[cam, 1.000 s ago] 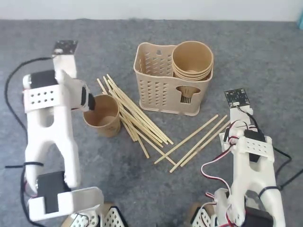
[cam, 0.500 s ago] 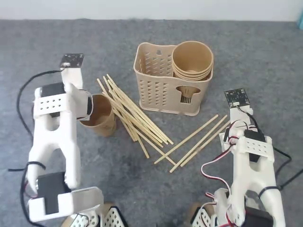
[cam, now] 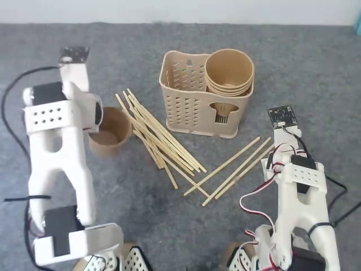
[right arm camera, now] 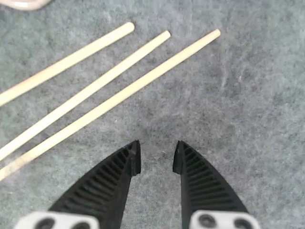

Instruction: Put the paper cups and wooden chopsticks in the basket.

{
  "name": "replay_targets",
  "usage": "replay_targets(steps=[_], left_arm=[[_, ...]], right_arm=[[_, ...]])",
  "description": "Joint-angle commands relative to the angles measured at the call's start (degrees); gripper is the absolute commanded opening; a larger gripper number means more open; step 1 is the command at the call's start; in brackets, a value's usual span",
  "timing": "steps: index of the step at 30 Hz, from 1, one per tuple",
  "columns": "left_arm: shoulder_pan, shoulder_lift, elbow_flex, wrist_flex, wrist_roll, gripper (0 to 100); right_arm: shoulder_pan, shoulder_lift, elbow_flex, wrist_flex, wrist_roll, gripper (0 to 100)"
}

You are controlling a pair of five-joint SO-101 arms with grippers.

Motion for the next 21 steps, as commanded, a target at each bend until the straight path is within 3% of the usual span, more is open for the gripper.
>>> replay_targets(steps=[1, 6, 13, 21], left_arm=[[-0.4, -2.9, -8.8, 3.8, 3.6, 1], [2.0, -2.9, -19.7, 7.3, 10.1, 1], [10.6, -2.9, -34.6, 7.3, 24.8, 1], [22.4, -2.9, -50.8, 7.2, 31.2, 1]], right_arm=[[-0.6, -2.0, 0.5, -0.5, 1.1, 12.3], [-0.6, -2.0, 0.5, -0.5, 1.1, 12.3], [-0.5, -2.0, 0.5, -0.5, 1.1, 12.3], [-0.4, -2.0, 0.5, -0.5, 1.1, 12.3]])
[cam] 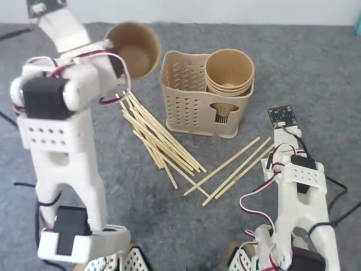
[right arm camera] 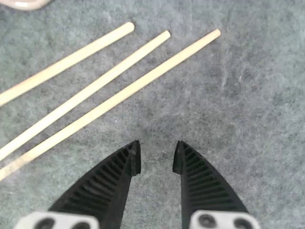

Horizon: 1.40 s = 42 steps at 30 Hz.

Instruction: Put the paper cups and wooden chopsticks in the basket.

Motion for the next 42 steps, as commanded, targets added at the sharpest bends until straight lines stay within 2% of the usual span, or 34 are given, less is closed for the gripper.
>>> replay_targets(steps=[1, 6, 10, 15, 23, 29, 39, 42], left_arm=[[5.5, -2.9, -9.3, 1.8, 1.7, 1], [13.9, -2.3, -14.6, 0.6, 1.7, 1], [19.4, -2.2, -14.5, -4.0, 1.7, 1], [25.1, -0.4, -11.1, -4.8, 1.7, 1], [25.1, 8.2, -10.7, -6.1, 1.7, 1], [23.6, 12.0, -10.6, -11.6, 1.7, 1], [22.2, 20.0, -10.2, -11.2, 1.2, 1], [22.2, 22.0, -10.6, -9.1, -2.7, 2]], right_arm=[[-0.5, -2.0, 0.5, -0.5, 1.1, 12.3], [-0.5, -2.0, 0.5, -0.6, 1.1, 12.3], [-0.6, -2.0, 0.5, -0.6, 1.1, 12.3], [-0.6, -2.0, 0.5, -0.7, 1.1, 12.3], [-0.6, -2.0, 0.5, -0.8, 1.1, 12.3], [-0.6, -2.0, 0.5, -0.7, 1.1, 12.3], [-0.6, -2.0, 0.5, -0.8, 1.1, 12.3], [-0.6, -2.0, 0.5, -0.8, 1.1, 12.3]])
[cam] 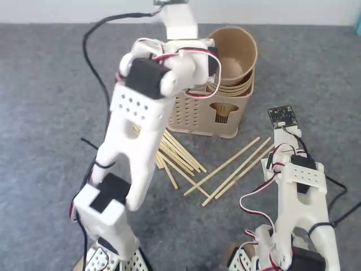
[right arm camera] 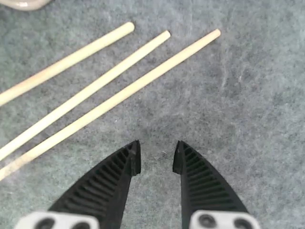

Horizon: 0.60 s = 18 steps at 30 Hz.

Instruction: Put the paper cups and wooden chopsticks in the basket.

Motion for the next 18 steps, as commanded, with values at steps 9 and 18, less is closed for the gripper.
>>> replay_targets(steps=[9, 18], left_arm=[[-0.5, -5.4, -0.5, 5.7, -6.5, 28], [-10.6, -25.9, 10.9, 11.6, -15.8, 19]], right_arm=[[-0.6, -2.0, 0.5, -0.8, 1.1, 12.3], [0.2, -4.2, 0.1, 5.7, 3.0, 12.3]])
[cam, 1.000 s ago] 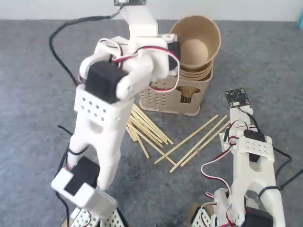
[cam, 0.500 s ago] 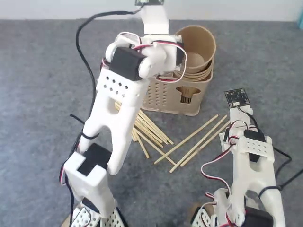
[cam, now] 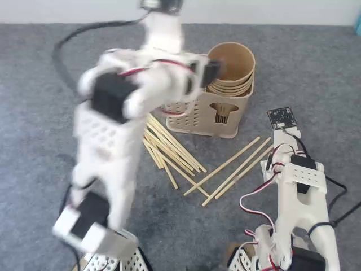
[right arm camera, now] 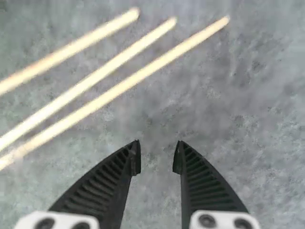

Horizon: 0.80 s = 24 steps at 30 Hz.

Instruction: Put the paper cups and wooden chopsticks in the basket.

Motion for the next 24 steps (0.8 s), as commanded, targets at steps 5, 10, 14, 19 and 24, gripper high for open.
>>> replay_targets(steps=[5, 10, 14, 19, 24], left_arm=[[-20.0, -21.3, 28.1, 0.3, -4.7, 18], [-30.9, -33.8, 50.6, -8.4, -6.2, 18], [-35.5, -42.7, 70.9, -19.4, -6.2, 18], [-39.6, -49.1, 94.5, -33.7, -6.2, 18], [-47.9, -49.9, 105.5, -45.0, -6.2, 18]], right_arm=[[0.0, -11.4, 3.3, 3.2, 2.3, 12.3], [-4.8, -21.4, 7.9, 7.4, 6.0, 12.7], [-10.2, -28.5, 9.8, 11.0, 10.4, 12.8], [-18.3, -31.9, 9.4, 16.3, 31.7, 20.5], [-27.4, -31.4, 9.4, 16.4, 40.8, 21.6]])
